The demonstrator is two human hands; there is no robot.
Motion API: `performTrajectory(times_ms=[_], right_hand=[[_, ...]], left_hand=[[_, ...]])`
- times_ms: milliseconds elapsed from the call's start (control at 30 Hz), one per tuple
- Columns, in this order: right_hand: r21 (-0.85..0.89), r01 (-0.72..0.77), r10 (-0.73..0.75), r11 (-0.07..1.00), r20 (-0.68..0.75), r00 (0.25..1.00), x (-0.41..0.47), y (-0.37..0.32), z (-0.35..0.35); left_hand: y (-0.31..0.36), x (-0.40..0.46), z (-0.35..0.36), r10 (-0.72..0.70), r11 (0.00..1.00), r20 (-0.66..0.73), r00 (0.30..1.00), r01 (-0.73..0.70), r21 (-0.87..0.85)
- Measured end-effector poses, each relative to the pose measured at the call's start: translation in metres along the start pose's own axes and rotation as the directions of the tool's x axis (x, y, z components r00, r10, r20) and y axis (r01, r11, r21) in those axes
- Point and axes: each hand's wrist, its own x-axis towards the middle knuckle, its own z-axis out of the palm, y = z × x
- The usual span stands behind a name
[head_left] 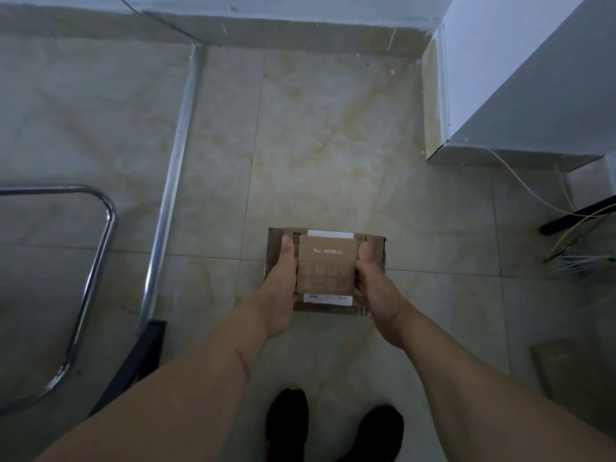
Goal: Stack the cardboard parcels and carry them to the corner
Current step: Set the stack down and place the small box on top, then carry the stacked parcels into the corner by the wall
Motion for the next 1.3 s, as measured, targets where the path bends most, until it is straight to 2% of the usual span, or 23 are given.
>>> performTrajectory(times_ms=[200,367,467,567,667,733,900,1000,1167,1300], right_hand=[[0.003,-0.034,0.034,0.999,-0.098,0.995,0.001,0.006,-0.009],[-0.025,0.026,-0.033,0.999,-0.351,0.936,-0.002,0.001,-0.037],[-0.022,-0.012,0.001,1.0,-0.432,0.902,0.014,0.016,-0.065],[-0.039,-0.043,0.024,0.998,-0.406,0.914,0.031,0.033,-0.078],[-0.076,-0.083,0.05,0.994,-0.363,0.93,0.056,0.059,-0.085],[-0.095,-0.104,0.065,0.99,-0.349,0.935,0.072,0.077,-0.088],[-0.097,-0.095,0.061,0.991,-0.309,0.949,0.107,0.119,-0.098],[-0.057,-0.106,0.088,0.993,-0.26,0.962,0.13,0.144,-0.112],[-0.05,-0.085,0.074,0.995,-0.184,0.98,0.137,0.142,-0.111],[-0.019,-0.099,0.095,0.995,-0.126,0.987,0.139,0.136,-0.113]], left_hand=[[-0.001,-0.001,-0.005,-0.019,0.999,-0.062,0.998,0.022,0.045],[0.035,-0.039,-0.009,0.102,0.993,-0.173,0.98,-0.09,0.072],[0.017,0.003,-0.045,0.083,0.994,-0.291,0.953,-0.06,0.086],[0.006,0.023,-0.06,0.083,0.996,-0.345,0.935,-0.062,0.071],[-0.016,0.048,-0.065,0.107,0.991,-0.301,0.948,-0.076,0.113],[-0.03,0.061,-0.067,0.075,0.992,-0.315,0.946,-0.039,0.118],[-0.057,0.091,-0.056,0.115,0.989,-0.283,0.952,-0.084,0.12],[-0.07,0.109,-0.057,0.086,0.991,-0.264,0.961,-0.056,0.118],[-0.081,0.128,-0.064,0.047,0.999,-0.254,0.966,-0.046,0.013],[-0.079,0.131,-0.058,0.012,1.0,-0.208,0.978,-0.012,0.001]])
